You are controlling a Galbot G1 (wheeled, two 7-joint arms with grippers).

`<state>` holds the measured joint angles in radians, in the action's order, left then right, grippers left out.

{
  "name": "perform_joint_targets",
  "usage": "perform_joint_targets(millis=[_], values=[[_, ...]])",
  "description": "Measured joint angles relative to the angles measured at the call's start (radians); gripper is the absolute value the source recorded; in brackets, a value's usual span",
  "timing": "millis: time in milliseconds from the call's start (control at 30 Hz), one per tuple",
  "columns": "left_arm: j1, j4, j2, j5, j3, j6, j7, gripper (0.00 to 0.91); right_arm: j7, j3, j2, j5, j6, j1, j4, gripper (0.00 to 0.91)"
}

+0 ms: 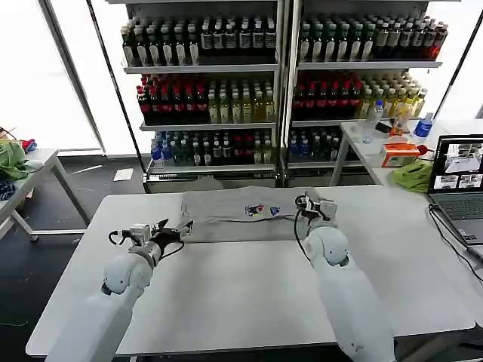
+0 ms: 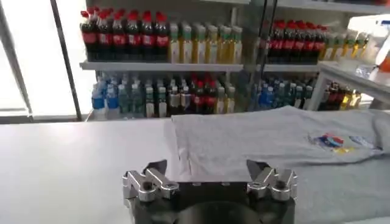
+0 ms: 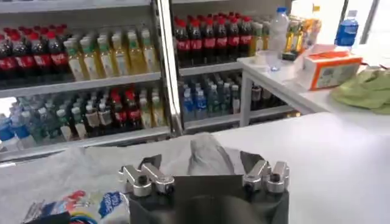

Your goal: Fold and organize the clothes.

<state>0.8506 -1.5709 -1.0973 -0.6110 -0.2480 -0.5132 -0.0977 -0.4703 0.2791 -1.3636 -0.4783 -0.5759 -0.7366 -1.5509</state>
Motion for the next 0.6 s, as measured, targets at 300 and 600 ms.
perform_joint_targets(millis=[300,600], values=[[0.046,-0.056,0.026,0.015,-0.018,-0.005,-0.002,0.907,0.011,0.003,0.083,-0.001,-0.004,-0.09,-0.105,0.907],[0.058,-0.066,0.04,0.03,-0.008,-0.007,0.004,0.907,0.015,0.024,0.143,-0.021,-0.004,-0.146,-0.13,0.907]])
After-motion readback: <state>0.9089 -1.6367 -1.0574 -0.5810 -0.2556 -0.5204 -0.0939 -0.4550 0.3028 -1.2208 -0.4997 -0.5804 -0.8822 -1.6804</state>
